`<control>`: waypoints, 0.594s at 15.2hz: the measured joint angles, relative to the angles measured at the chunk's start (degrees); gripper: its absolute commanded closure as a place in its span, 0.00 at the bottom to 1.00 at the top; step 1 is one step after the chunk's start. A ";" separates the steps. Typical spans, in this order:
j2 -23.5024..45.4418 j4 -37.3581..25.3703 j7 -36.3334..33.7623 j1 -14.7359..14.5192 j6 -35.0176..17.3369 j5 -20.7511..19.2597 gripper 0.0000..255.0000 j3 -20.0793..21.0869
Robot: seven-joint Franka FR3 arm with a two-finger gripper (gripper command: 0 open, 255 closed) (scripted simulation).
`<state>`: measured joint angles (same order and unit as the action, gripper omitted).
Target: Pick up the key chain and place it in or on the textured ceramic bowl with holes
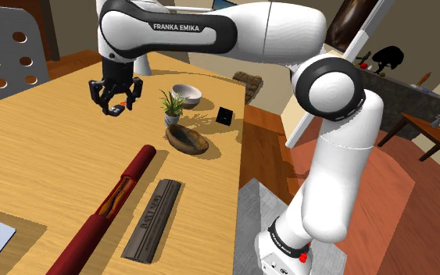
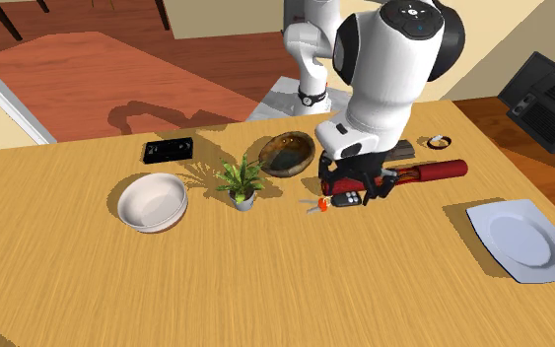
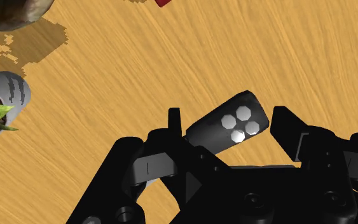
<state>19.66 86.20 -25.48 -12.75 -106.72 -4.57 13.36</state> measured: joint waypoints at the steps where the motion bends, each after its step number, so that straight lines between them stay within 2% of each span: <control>1: 0.03 -0.82 -0.06 -0.08 0.80 -0.01 1.00 0.03; 6: -0.29 -4.26 -0.05 -0.27 4.54 0.11 1.00 0.15; 9: -5.43 2.36 1.42 1.24 2.93 1.33 1.00 -0.03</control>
<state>14.23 88.56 -24.06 -11.51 -103.79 -3.24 13.33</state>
